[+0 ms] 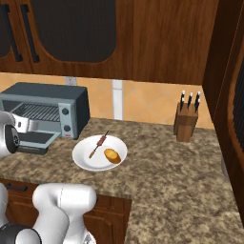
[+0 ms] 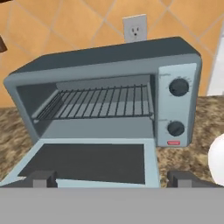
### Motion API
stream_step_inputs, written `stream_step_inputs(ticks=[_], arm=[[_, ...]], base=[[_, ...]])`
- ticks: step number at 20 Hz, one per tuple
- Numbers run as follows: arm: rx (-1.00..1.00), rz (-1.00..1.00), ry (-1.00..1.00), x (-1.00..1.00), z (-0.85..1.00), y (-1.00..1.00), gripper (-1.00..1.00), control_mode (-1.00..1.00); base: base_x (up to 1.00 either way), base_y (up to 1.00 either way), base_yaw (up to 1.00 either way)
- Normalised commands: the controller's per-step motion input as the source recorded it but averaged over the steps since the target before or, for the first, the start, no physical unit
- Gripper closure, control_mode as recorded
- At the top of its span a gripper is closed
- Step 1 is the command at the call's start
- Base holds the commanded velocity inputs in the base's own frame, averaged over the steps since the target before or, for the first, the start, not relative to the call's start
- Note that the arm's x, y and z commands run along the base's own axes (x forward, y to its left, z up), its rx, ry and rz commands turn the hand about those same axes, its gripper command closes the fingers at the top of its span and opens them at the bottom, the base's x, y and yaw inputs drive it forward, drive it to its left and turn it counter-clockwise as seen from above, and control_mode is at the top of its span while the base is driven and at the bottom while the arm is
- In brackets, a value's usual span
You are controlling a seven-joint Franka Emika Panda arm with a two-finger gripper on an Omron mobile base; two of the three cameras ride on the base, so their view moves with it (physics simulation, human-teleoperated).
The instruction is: Pick up the kebab skewer and baguette bread, and place them inside the toaster oven. Close the toaster oven door and start by setting the timer.
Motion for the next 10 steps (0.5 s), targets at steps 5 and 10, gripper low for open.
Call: stream_step_inputs(ticks=[5, 10], arm=[[0.00, 0.00, 0.00, 0.19, -0.07, 0.00, -1.00, -1.00], [0.00, 0.00, 0.00, 0.32, 0.00, 0.00, -1.00, -1.00]], base=[[0.00, 0.00, 0.00], [0.00, 0.00, 0.00]])
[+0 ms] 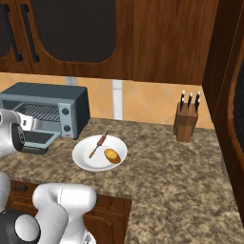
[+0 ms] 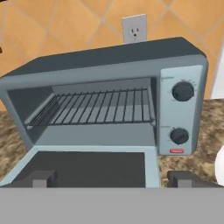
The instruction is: Pick up the kebab skewer and baguette bread, and place them inside the toaster oven. Close the toaster oven door and start by setting the timer.
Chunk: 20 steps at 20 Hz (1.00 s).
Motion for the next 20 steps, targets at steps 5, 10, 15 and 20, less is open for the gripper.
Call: stream_step_inputs(ticks=[5, 10, 15, 20], arm=[[-0.04, 0.00, 0.00, 0.44, -0.11, 0.17, -1.00, -1.00], [-0.06, -0.09, -0.01, 0.21, -0.09, 0.29, -1.00, -1.00], [0.00, -0.13, -0.05, 0.00, -0.08, 0.07, -1.00, -1.00], [0.00, -0.03, -0.09, 0.08, -0.07, 0.27, -1.00, -1.00]], base=[[0.00, 0.00, 0.00], [0.00, 0.00, 0.00], [0.00, 0.00, 0.00], [0.00, 0.00, 0.00]])
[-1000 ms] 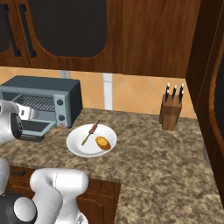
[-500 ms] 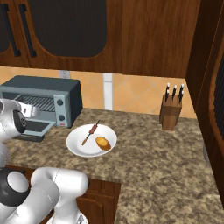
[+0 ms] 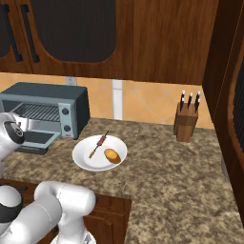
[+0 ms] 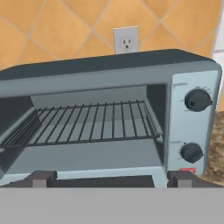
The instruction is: Pick up the kebab skewer and baguette bread, and place them inside the toaster oven. Close the toaster oven door and start by setting the timer.
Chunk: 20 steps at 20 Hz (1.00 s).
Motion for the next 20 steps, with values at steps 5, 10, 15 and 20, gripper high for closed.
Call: stream_step_inputs(ticks=[5, 10, 15, 20], arm=[[0.00, 0.00, -0.03, 0.11, 0.01, 0.03, -1.00, -1.00], [0.00, 0.00, 0.00, 0.05, 0.05, -0.30, -1.00, -1.00], [0.00, 0.00, 0.00, 0.32, 0.01, -0.10, -1.00, -1.00], [0.00, 0.00, 0.00, 0.43, -0.04, 0.01, -1.00, -1.00]], base=[[0.00, 0.00, 0.00], [0.00, 0.00, 0.00], [0.00, 0.00, 0.00], [0.00, 0.00, 0.00]])
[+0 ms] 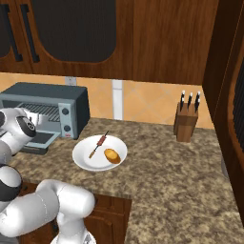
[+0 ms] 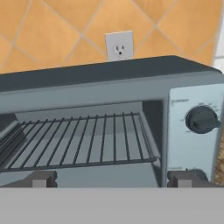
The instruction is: Pick up the kebab skewer and baguette bread, and place them inside the toaster oven. Close the toaster oven door and start by setting the timer.
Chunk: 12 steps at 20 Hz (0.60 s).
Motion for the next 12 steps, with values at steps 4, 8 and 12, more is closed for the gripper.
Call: stream_step_inputs(ticks=[4, 8, 12], arm=[[0.00, -0.02, 0.01, 0.44, -0.08, 0.17, -1.00, -1.00], [-0.02, 0.00, 0.00, 0.19, -0.15, 0.49, -1.00, -1.00], [0.00, 0.00, 0.00, 0.04, -0.06, 0.28, -1.00, -1.00]], base=[[0.00, 0.00, 0.00], [0.00, 0.00, 0.00], [0.00, 0.00, 0.00]])
